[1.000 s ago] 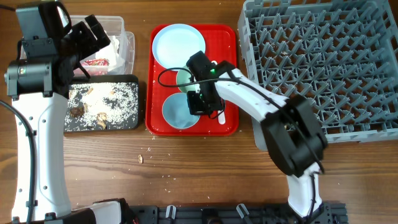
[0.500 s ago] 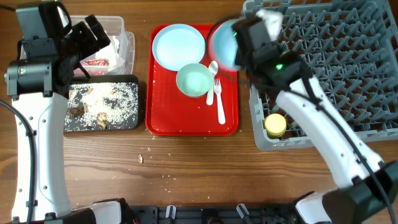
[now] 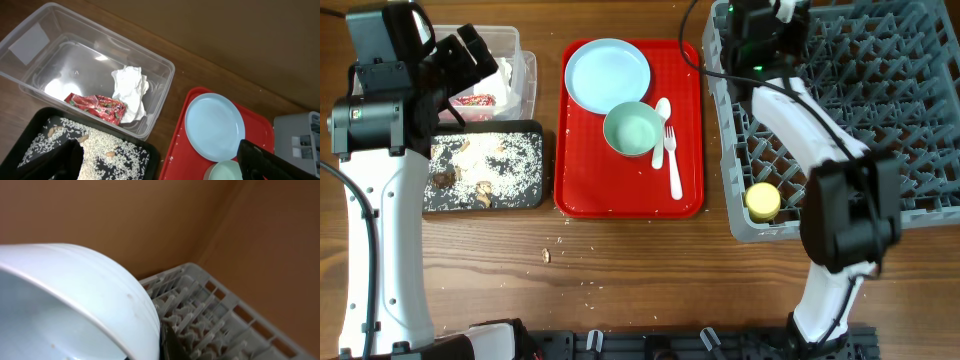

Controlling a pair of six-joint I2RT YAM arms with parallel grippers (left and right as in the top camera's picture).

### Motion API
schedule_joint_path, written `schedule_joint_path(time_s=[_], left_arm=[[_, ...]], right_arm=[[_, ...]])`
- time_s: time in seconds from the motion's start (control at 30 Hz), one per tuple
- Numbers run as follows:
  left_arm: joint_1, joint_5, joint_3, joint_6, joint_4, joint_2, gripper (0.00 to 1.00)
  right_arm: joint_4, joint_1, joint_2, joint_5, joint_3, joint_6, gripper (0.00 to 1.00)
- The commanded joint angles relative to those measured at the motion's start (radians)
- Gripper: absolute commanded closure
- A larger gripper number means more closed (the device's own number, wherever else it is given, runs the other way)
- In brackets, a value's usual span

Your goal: Sort waste into correct bins and load items into the dishwasher rack

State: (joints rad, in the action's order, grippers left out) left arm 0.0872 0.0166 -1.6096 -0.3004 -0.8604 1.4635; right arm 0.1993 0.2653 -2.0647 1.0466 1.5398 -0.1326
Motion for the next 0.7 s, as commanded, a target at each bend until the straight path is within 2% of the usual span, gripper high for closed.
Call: schedule_joint_path(time_s=[0.0,0.4,0.47,0.5,0.57,0.63,0.67], left_arm=[[0.005,-0.008,-0.008,0.008,0.002,0.006,0.00],[0.005,-0.008,-0.008,0.009,0.003,0.006,0.00],[0.005,-0.008,-0.008,0.008,0.002,0.006,0.00],[0.005,-0.008,-0.008,0.008,0.002,0.006,0.00],[0.005,-0.008,-0.008,0.008,0.003,0.006,0.00],[0.005,-0.008,-0.008,0.008,0.002,0.006,0.00],[0.005,-0.008,-0.008,0.008,0.002,0.006,0.00]], right_arm=[[0.083,0.004,-0.075,0.080,0.004,-0.261,0.96],[0.014,0.031,-0.153,0.090,0.004,-0.284,0.94],[0.014,0.048,-0.153,0.090,0.004,-0.285,0.85],[0.012,0.058,-0.153,0.091,0.004,-0.286,0.76],[-0.008,0.085,-0.153,0.091,0.004,-0.287,0.47],[-0.031,0.108,-0.153,0.101,0.004,-0.288,0.28],[-0.037,0.119,-0.153,0.112,0.004,-0.288,0.22]])
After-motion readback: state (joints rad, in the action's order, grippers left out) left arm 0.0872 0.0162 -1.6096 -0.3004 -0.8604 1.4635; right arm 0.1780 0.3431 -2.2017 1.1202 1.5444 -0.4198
